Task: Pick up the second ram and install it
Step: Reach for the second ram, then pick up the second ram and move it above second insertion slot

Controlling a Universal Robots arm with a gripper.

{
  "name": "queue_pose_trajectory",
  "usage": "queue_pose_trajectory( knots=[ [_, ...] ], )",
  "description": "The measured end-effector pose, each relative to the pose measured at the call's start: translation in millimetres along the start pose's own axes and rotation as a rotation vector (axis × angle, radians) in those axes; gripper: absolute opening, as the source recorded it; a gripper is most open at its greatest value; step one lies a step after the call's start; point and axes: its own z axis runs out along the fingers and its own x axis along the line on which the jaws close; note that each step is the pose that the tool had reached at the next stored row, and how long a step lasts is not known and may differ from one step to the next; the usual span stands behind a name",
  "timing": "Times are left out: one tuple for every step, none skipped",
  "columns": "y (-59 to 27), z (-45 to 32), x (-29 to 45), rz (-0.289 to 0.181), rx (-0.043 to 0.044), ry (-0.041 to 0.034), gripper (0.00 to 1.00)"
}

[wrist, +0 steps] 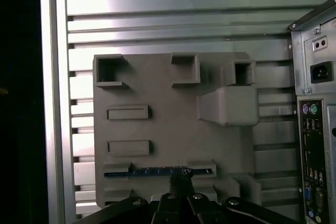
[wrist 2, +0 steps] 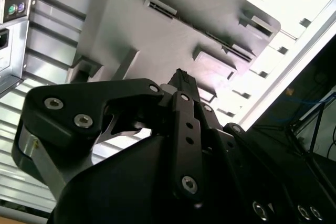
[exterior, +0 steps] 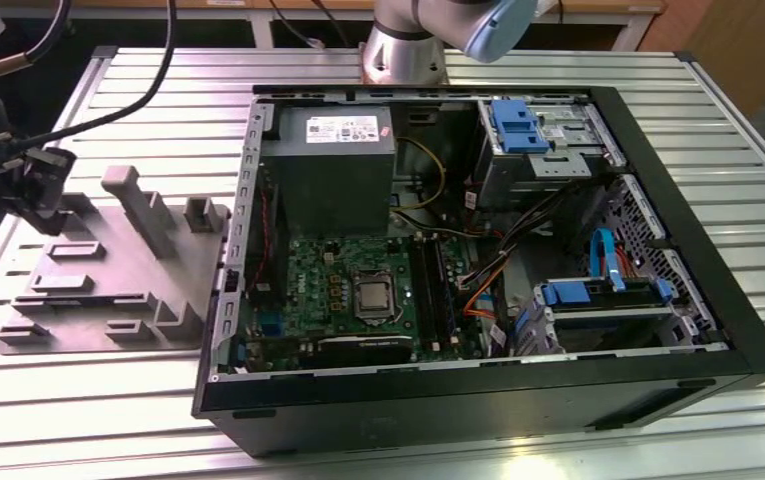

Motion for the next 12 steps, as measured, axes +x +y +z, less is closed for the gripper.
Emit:
queue_pose_trajectory(
  knots=[
    [-0.9, 1.6, 0.8, 0.0, 0.0, 0.0, 0.1],
    [-1.8, 3.2, 1.7, 0.0, 0.0001, 0.0001, 0.1],
    [-2.7, 4.8, 2.5, 0.0, -0.0001, -0.0001, 0.1],
    [-3.5, 6.3, 3.3, 0.0, 0.0, 0.0, 0.1],
    [-4.3, 7.7, 4.1, 0.0, 0.0, 0.0, 0.1],
    [-5.0, 9.1, 4.9, 0.0, 0.0001, 0.0, 0.1],
    [-5.5, 10.1, 5.5, 0.0, 0.0, 0.0, 0.1],
    [-5.5, 10.6, 5.5, 0.0, -0.0002, -0.0002, 0.1],
    [-5.5, 10.5, 5.5, 0.0, -0.0001, 0.0, 0.1],
    [-5.5, 10.5, 5.6, 0.0, -0.0002, 0.0, 0.1],
    [-5.5, 10.5, 5.6, 0.0, -0.0014, 0.0001, 0.1],
    [-5.5, 10.5, 5.6, 0.0, -0.0024, 0.0002, 0.1]
  ],
)
